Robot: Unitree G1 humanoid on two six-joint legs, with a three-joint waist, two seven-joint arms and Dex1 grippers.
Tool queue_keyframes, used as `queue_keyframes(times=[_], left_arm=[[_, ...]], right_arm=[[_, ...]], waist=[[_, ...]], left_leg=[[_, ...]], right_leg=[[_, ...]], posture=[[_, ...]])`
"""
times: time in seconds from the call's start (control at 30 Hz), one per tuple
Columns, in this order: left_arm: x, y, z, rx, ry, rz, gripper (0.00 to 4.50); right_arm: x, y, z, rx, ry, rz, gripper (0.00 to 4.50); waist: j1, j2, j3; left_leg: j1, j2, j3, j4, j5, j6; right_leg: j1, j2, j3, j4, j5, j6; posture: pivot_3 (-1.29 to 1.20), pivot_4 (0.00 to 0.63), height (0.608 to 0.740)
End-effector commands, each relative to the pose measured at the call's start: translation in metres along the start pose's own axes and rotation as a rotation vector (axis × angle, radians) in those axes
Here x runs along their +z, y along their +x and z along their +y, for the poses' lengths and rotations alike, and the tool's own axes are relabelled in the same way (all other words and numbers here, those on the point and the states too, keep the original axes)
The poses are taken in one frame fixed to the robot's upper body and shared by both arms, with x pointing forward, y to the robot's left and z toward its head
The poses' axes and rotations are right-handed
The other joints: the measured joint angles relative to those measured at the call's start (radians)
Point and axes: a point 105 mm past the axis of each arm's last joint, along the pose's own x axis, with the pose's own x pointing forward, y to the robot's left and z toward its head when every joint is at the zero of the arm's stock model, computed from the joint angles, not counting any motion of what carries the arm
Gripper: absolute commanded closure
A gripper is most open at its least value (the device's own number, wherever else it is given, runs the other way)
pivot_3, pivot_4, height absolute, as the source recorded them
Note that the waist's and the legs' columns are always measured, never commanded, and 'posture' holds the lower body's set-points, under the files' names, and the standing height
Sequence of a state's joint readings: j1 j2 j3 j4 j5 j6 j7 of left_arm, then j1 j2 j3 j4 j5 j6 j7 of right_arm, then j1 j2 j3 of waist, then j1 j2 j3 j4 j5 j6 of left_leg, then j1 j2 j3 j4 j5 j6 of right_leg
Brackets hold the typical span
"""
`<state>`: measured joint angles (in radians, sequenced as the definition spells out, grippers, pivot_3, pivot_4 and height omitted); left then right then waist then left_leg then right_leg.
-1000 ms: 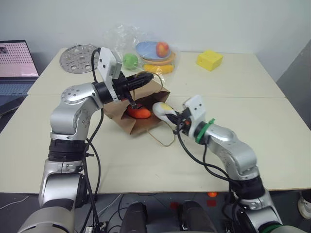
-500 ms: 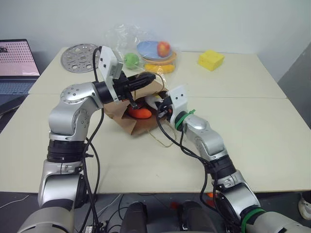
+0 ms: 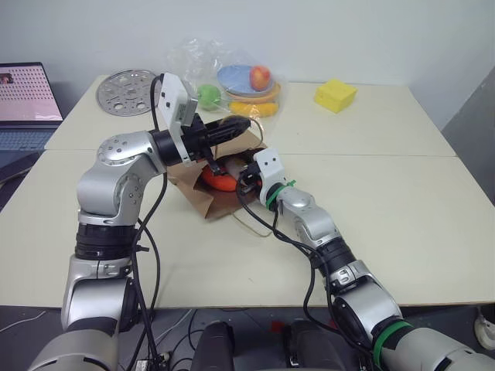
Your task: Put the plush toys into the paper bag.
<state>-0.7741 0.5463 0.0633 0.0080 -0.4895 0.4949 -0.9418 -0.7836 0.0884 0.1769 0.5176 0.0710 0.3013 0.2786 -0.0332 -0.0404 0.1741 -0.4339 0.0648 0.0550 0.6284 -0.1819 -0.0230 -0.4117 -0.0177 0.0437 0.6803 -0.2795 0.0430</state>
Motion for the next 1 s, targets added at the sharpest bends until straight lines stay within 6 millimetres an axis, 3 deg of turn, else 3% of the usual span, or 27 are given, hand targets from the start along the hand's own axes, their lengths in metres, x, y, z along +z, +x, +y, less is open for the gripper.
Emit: queue_keyframes(times=[0.03, 0.17, 0.3, 0.47, 0.6, 0.67, 0.8, 0.97, 1.0], left_arm=[[0.013, -0.001, -0.002, -0.003, 0.034, -0.04, 4.5], [0.012, 0.0, -0.002, 0.003, 0.033, -0.041, 4.5], [0.011, 0.0, 0.001, 0.017, 0.034, -0.037, 4.5], [0.01, -0.002, 0.001, 0.023, 0.034, -0.032, 4.5], [0.01, -0.002, 0.001, 0.023, 0.032, -0.031, 4.5], [0.009, -0.001, 0.001, 0.022, 0.031, -0.03, 4.5], [0.01, 0.001, 0.001, 0.015, 0.033, -0.029, 4.5], [0.012, -0.001, 0.002, 0.014, 0.038, -0.025, 4.5], [0.012, -0.001, 0.002, 0.015, 0.039, -0.024, 4.5]], right_arm=[[0.023, -0.006, -0.002, 0.006, 0.002, -0.086, 2.73], [0.032, -0.02, 0.007, 0.084, 0.095, -0.135, 1.32], [0.043, -0.058, 0.016, 0.193, 0.137, -0.156, 0.03], [0.024, -0.097, 0.03, 0.325, 0.134, -0.032, 0.03], [-0.006, -0.111, 0.038, 0.374, 0.098, 0.094, 0.03], [-0.011, -0.109, 0.039, 0.37, 0.125, 0.102, 0.03], [-0.04, -0.095, 0.035, 0.333, 0.114, 0.186, 0.03], [-0.042, -0.088, 0.038, 0.335, 0.105, 0.2, 0.03], [-0.042, -0.088, 0.038, 0.34, 0.108, 0.2, 0.2]], waist=[[0.0, 0.0, 0.0], [0.001, 0.0, 0.0], [0.004, 0.0, 0.0], [0.003, 0.0, 0.0], [0.001, 0.0, 0.0], [0.0, 0.0, 0.0], [0.001, 0.0, 0.0], [0.002, 0.0, 0.0], [0.002, 0.0, 0.0]], left_leg=[[0.0, 0.0, 0.0, 0.0, 0.0, 0.0], [0.0, 0.0, 0.0, -0.001, 0.0, 0.0], [-0.001, 0.0, -0.001, -0.001, 0.0, 0.0], [0.0, 0.0, -0.001, 0.0, 0.0, 0.0], [0.0, 0.0, -0.001, 0.0, 0.0, 0.0], [0.0, 0.0, 0.0, 0.0, 0.0, 0.0], [0.0, 0.0, -0.001, 0.001, 0.0, 0.0], [0.0, -0.001, 0.0, 0.001, 0.0, 0.0], [0.0, -0.001, 0.0, 0.001, 0.0, 0.0]], right_leg=[[0.0, 0.0, 0.0, 0.0, 0.0, 0.0], [0.0, 0.0, 0.0, 0.0, 0.0, 0.0], [0.0, 0.0, -0.001, 0.0, 0.0, 0.0], [0.001, -0.001, -0.001, 0.0, 0.0, 0.0], [0.001, 0.0, -0.001, 0.0, 0.0, 0.0], [0.001, 0.0, 0.0, 0.0, 0.0, 0.0], [0.001, 0.0, 0.0, 0.0, 0.0, 0.0], [0.001, 0.0, 0.001, -0.001, 0.0, 0.0], [0.001, 0.0, 0.001, -0.001, 0.0, 0.0]], posture=[[0.0, 0.15, 0.74], [0.0, 0.15, 0.74], [0.0, 0.15, 0.74], [0.0, 0.15, 0.74], [0.0, 0.15, 0.74], [0.0, 0.15, 0.74], [0.0, 0.15, 0.74], [0.0, 0.15, 0.74], [0.0, 0.15, 0.74]])
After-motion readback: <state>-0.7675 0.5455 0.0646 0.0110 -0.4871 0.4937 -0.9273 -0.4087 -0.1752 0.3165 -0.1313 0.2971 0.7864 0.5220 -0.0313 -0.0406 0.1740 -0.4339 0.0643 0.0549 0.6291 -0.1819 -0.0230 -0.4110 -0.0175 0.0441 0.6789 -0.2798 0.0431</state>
